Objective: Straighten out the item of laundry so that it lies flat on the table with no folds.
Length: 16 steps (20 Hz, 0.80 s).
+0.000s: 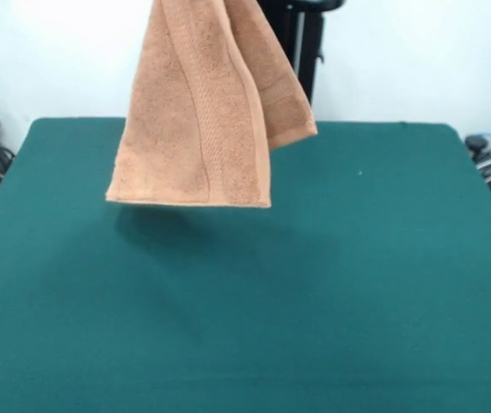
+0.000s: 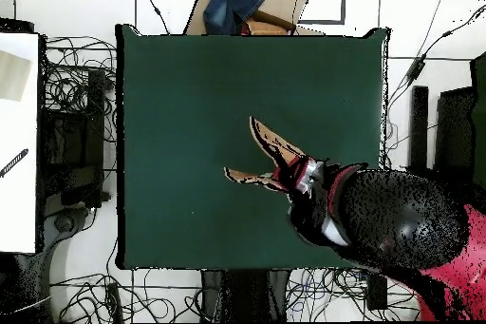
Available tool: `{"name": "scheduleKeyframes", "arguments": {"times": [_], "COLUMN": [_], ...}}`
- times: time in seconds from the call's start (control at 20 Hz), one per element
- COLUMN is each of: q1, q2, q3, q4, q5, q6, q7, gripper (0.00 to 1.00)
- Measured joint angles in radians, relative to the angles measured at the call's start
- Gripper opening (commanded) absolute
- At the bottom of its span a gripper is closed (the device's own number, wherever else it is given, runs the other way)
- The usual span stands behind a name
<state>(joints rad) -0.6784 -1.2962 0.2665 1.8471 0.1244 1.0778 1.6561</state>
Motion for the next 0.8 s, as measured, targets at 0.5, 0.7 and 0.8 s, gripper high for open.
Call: {"name": "scheduleKeyframes", "arguments": {"times": [0.5,0.7,0.8], "q1": [-0.006,-0.007,-0.008], "q2": [-0.046,-0.065,-0.079], "q3": [0.0,0.0,0.0], "q4": [0.0,0.001,0.006], "q5": [0.011,0.013,0.019], "q6": [0.002,0.01,0.011], "q7": [0.0,-0.006,-0.025], "gripper": [0.0,0.0,0.0]}}
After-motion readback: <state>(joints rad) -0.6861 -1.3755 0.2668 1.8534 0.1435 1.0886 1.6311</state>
